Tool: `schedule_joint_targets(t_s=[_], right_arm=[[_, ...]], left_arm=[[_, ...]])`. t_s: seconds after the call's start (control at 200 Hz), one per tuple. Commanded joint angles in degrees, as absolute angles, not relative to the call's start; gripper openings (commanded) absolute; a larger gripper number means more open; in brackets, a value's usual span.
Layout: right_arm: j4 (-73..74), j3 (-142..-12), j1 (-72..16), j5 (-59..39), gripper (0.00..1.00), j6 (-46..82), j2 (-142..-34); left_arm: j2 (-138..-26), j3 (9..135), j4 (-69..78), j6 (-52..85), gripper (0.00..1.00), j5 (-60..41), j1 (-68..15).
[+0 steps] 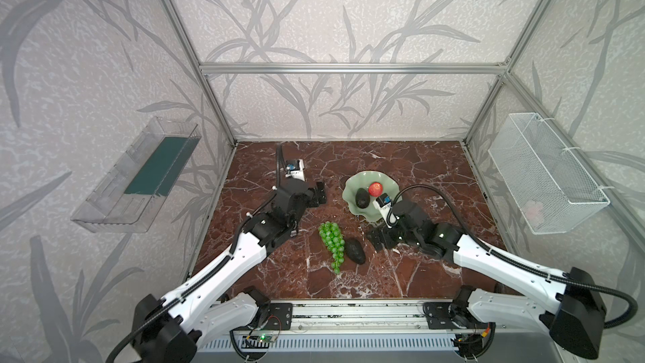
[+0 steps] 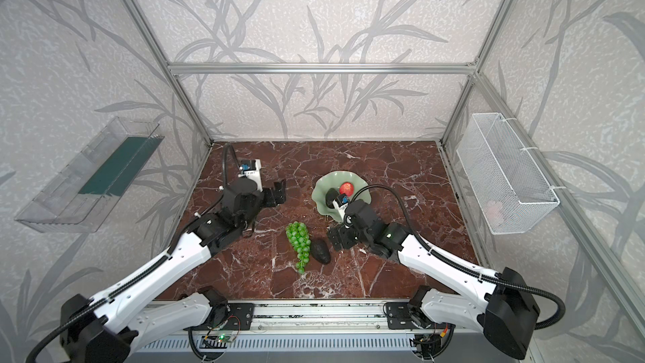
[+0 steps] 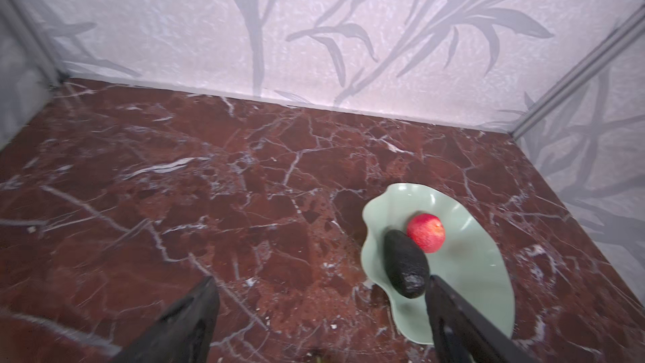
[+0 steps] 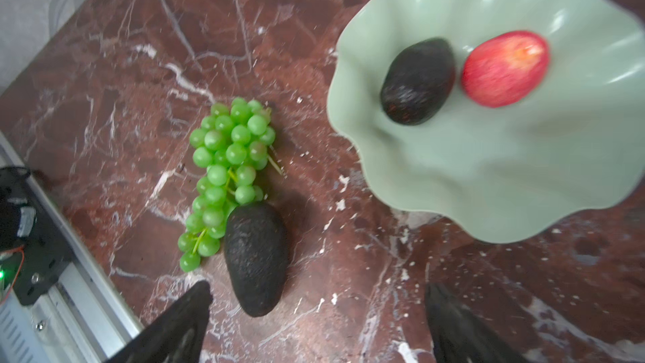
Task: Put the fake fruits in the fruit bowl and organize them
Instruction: 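Grasp the second avocado with the right gripper while the left arm withdraws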
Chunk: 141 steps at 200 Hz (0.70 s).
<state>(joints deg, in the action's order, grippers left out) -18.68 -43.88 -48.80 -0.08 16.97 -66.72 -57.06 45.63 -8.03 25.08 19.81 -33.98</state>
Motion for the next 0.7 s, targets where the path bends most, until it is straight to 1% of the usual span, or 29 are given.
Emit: schedule_joint_targets(t_s=[0.0,0.13,0.235,0.525,0.615,0.7], right_arm=[[-18.08,-45.25,-52.31,0.09,0.94,19.81,-70.62],[-17.28,-47.83,-54.55,-2.22,0.93,21.94,-76.54],[-16.46,-49.75,-56.12,-1.64,0.92,22.48,-80.9],[-16.04,-52.2,-57.7,-0.06,0.86,23.13,-89.75],[-16.07,-52.29,-58.15,0.69,0.81,23.5,-91.22],[-15.82,-51.95,-58.19,1.36,0.71,24.12,-91.82]], left_arm=[[-50.99,40.36,-7.7,26.14,0.95,28.42,-32.92],[-43.48,35.11,-8.8,29.2,0.97,30.36,-32.02],[-39.7,32.77,-8.93,30.6,0.98,29.82,-31.54],[-39.02,33.23,-11.78,30.37,0.99,29.8,-31.29],[-38.95,33.13,-11.87,30.41,0.98,29.72,-31.2],[-38.99,33.05,-11.95,30.32,0.98,29.79,-31.14]])
